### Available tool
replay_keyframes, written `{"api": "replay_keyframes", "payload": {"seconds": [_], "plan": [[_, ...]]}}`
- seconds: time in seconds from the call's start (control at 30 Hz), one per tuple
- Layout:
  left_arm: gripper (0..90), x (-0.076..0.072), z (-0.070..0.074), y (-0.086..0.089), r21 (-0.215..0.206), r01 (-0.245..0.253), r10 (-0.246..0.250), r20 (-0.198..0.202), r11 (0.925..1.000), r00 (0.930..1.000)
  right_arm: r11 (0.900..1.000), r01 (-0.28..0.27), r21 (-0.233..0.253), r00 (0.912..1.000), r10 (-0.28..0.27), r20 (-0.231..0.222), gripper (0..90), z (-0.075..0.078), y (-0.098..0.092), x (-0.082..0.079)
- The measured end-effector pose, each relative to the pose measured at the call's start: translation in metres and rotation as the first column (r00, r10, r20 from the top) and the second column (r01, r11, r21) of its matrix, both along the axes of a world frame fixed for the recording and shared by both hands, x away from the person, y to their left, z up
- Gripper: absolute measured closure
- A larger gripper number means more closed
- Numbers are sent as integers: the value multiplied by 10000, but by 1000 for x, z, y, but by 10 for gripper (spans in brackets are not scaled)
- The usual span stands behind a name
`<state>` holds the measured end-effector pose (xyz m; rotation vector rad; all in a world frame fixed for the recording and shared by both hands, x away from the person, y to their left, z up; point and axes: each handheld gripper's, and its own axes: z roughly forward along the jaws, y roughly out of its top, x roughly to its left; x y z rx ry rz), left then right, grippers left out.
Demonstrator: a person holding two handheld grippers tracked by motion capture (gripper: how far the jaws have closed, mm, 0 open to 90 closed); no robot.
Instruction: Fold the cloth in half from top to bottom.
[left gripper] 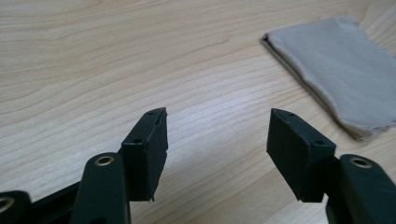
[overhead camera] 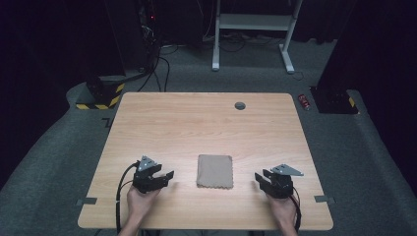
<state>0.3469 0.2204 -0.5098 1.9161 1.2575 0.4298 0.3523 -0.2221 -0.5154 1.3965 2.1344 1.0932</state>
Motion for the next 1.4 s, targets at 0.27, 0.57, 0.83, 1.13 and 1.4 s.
{"api": "replay_keyframes", "payload": {"seconds": [0.27, 0.57, 0.83, 1.13, 1.4], "plan": [[386, 5, -8, 6, 392, -324, 326, -41, 9987, 9995, 9987, 281, -423, 9996, -284, -65, 585, -7, -8, 1], [385, 10, -13, 7, 919, -470, 480, -88, 9947, 9988, 9968, 436, -669, 9990, -442, -78, 575, -7, -11, 2], [365, 9, -18, 5, 1299, -674, 622, 441, 9892, 9971, 9900, 334, -1368, 9994, -314, 167, 529, -7, -7, 4], [315, 9, -18, 5, 1289, -804, 763, 365, 9884, 9964, 9906, 315, -1332, 9995, -308, 75, 455, -7, -7, 8], [299, 9, -18, 5, 1319, -748, 706, 359, 9884, 9969, 9907, 289, -1329, 9996, -284, 56, 448, -7, -7, 8]]}}
